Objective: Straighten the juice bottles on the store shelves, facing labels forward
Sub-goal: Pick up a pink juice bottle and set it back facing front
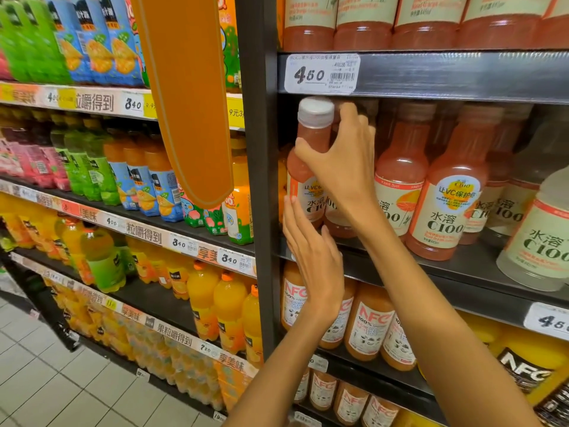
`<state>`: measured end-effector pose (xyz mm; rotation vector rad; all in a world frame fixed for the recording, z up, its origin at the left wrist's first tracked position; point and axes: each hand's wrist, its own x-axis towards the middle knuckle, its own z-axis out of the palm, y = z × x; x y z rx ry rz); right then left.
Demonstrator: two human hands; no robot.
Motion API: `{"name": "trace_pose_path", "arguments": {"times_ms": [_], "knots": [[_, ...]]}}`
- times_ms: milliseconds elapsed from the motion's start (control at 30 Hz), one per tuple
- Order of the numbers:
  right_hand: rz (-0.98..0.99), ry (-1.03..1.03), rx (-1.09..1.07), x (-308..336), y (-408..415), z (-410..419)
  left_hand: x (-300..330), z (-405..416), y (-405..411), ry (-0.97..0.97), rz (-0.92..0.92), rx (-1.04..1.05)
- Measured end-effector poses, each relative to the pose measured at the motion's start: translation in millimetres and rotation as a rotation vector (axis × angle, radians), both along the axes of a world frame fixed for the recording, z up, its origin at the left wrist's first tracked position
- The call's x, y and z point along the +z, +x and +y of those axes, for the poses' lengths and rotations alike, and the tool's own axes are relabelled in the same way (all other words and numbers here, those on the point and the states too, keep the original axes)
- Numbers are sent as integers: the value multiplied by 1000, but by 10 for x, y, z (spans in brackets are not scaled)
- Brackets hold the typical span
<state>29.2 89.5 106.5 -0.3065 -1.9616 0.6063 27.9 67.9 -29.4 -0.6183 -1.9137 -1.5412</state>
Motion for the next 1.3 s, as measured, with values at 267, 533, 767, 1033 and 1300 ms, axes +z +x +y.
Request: {"name": "trace_pose_path", "arguments": {"times_ms": [267,533,767,1033,1300], "knots": [[189,-194,449,-8,348,37,75,-321,4,33,42,-70],[176,-492,693,2,535,40,153,-858,127,43,-306,-775],[-119,-1064,1234,-203,405,-55,76,-1199,346,117,-615,-1075],[-103,-945,932,-483,325,-168,57,-1275,441,162,-749,-914],[-111,-1347,1287,-528,291,-199,-16,-1289,510,555,-1208,-1520]]}}
